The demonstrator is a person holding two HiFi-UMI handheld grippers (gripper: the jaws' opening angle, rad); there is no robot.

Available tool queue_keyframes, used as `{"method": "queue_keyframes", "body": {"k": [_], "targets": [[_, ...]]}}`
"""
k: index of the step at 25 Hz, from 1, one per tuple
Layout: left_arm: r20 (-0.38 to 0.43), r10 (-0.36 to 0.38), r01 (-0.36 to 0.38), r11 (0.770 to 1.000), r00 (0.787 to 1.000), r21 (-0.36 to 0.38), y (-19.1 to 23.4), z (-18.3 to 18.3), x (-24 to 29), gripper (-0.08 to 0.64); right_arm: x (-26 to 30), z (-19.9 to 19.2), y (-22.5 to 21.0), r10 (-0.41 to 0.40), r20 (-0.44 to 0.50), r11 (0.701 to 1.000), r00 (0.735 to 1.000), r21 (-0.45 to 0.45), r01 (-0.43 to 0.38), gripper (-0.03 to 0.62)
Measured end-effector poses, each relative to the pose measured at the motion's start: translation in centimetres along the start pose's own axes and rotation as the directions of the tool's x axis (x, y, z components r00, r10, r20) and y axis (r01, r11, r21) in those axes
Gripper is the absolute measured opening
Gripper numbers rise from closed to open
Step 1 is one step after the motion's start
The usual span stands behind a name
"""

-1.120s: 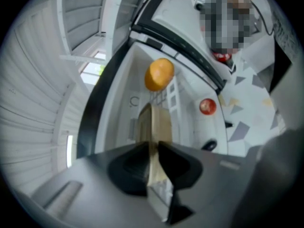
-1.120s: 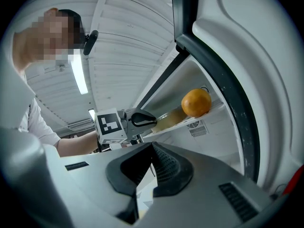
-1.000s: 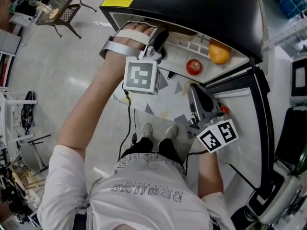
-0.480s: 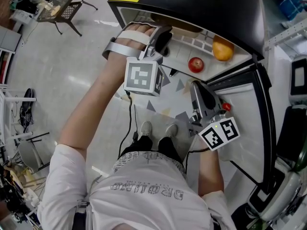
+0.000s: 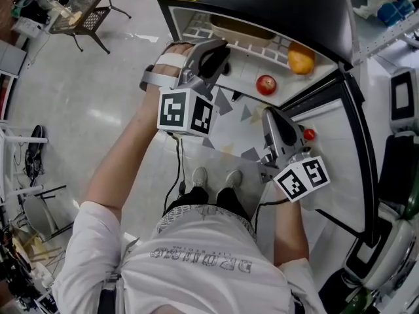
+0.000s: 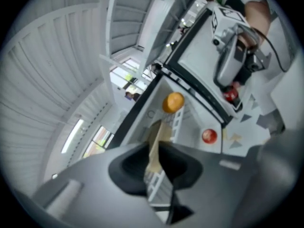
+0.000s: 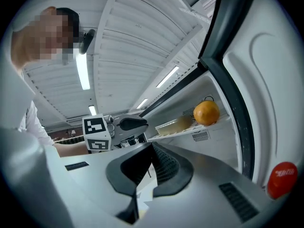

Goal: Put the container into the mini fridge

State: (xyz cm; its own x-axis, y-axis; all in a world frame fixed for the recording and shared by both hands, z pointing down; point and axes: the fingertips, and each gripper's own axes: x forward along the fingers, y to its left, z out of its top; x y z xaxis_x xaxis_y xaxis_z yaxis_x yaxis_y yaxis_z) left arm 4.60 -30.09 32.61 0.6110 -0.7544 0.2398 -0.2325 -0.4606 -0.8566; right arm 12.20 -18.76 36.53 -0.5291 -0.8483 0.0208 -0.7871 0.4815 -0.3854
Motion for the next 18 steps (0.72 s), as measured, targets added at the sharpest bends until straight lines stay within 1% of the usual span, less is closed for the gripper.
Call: {"method": "queue_keyframes", "body": {"k": [4, 8, 14, 18], "targets": [[0.04, 0.004, 0.001, 0.994, 0.999, -0.113, 0.2, 0.0, -1.6, 0.065, -0.3, 0.4, 0.9, -0.004, 0.009, 1.0, 1.0, -0.017, 0.004, 0.0], [0.078, -0.003, 0.02, 0.976, 0.997, -0.217, 0.0, -0.1, -3.1, 0.058, -0.7, 0.7, 1.6, -0.012, 0.02, 1.0, 1.0, -0.022, 0.012, 0.0], [0.108, 0.018, 0.017, 0.948, 0.994, -0.319, 0.0, -0.2, -5.3, 0.041, -1.1, 0.9, 2.5, -0.024, 0.027, 0.999, 0.999, -0.038, 0.025, 0.0], [0.126, 0.032, 0.017, 0.928, 0.991, -0.373, -0.3, -0.4, -6.6, 0.029, -1.2, 0.7, 3.1, -0.03, 0.027, 0.999, 0.999, -0.043, 0.031, 0.0]]}}
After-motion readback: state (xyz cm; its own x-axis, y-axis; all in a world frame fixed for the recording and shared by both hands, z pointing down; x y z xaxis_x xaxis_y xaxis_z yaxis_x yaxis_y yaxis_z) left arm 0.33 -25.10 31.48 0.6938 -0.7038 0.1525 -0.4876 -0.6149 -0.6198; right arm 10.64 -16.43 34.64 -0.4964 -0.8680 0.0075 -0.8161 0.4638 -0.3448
